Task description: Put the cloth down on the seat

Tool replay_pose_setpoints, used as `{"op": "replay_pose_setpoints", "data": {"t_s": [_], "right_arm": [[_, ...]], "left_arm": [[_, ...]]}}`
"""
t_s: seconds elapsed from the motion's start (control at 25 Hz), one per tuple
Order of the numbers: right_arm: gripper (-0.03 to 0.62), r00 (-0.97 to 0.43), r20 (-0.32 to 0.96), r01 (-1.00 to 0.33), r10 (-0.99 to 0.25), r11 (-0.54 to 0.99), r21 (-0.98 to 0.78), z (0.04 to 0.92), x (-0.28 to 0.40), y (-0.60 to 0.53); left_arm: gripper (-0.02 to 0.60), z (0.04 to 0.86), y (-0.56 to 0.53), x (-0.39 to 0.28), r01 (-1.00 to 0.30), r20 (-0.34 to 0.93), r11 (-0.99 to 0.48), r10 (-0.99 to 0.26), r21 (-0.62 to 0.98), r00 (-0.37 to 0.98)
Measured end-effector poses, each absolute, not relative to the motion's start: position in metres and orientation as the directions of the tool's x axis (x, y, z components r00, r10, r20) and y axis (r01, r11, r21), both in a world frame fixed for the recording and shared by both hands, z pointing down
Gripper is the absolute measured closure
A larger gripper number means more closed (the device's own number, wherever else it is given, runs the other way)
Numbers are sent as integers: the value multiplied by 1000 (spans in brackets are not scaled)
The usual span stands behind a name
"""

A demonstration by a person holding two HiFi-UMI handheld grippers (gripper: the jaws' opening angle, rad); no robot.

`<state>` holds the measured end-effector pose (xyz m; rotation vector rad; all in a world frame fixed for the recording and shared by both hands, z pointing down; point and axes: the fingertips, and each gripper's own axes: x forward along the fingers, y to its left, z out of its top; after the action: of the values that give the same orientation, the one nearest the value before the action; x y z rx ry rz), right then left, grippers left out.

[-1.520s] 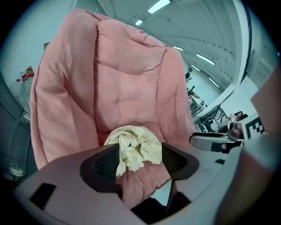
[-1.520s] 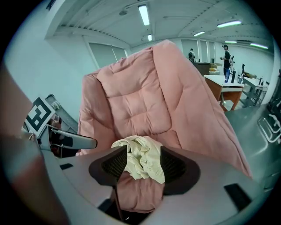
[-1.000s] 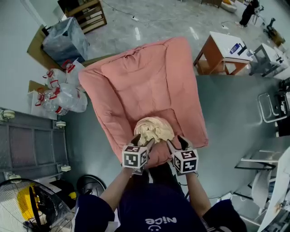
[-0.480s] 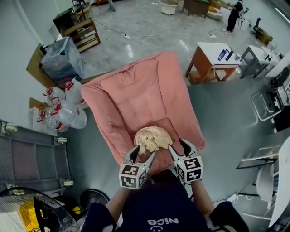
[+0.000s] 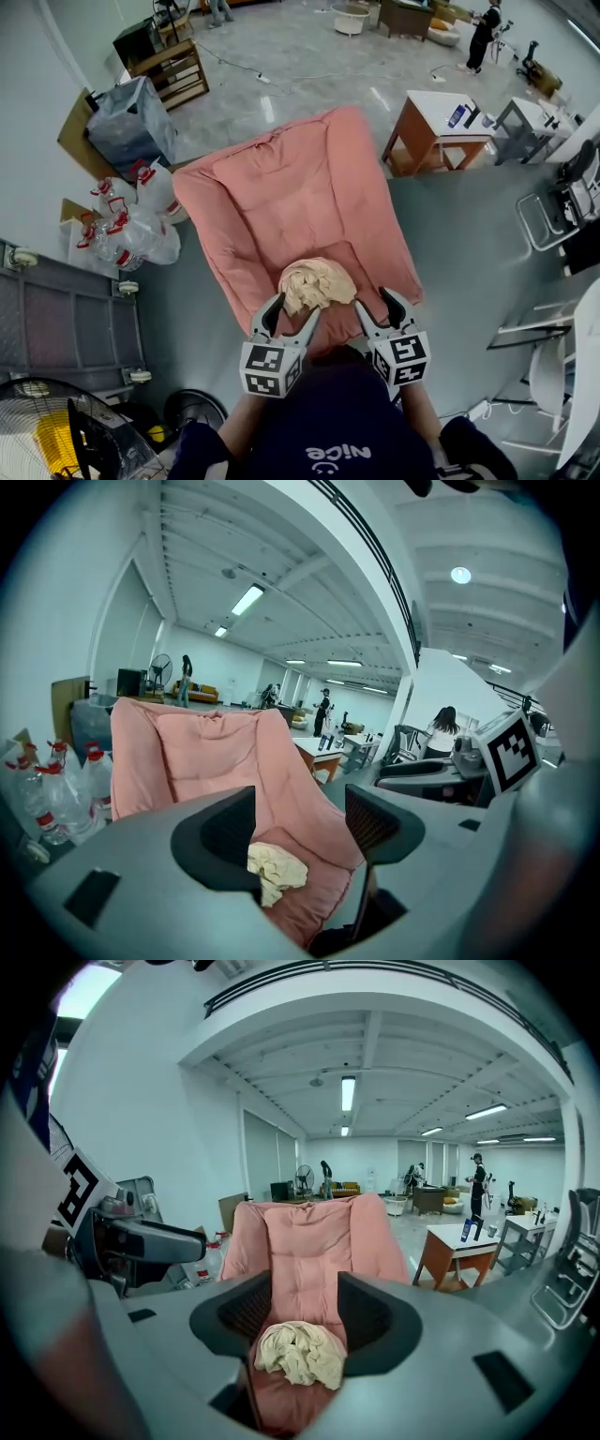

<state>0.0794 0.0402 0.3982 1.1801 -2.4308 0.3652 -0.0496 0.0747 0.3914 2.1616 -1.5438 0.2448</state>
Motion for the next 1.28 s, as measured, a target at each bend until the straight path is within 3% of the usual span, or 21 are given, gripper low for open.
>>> {"op": "replay_pose_setpoints", "data": {"t_s": [0.16,0.36,0.48,0.56,0.68,1.28], "right_arm": [[376,-578,449,-783,-682,618,-70,393,78,44],[381,-609,430,-761,-666,645,-78,390,75,52],[487,-599,423,-768,-680,637,-65,389,76,54],[517,-598,415,-771,-685,634,-65,388,76,56],[531,-592,411,-770,-693,637,-36,387,77,56],[539,-565,413,-774,-715,632,34,388,77,64]], "left_arm": [[271,393,78,-51,-923,412,-273,-833,272,368],[373,398,87,-48,-920,418,-277,-827,277,375],[475,393,88,-52,-927,392,-271,-847,259,358],[551,389,89,-50,-915,371,-295,-845,273,384],[560,386,91,-44,-888,343,-326,-834,325,432],[561,382,96,-51,-917,328,-289,-868,276,372]]}}
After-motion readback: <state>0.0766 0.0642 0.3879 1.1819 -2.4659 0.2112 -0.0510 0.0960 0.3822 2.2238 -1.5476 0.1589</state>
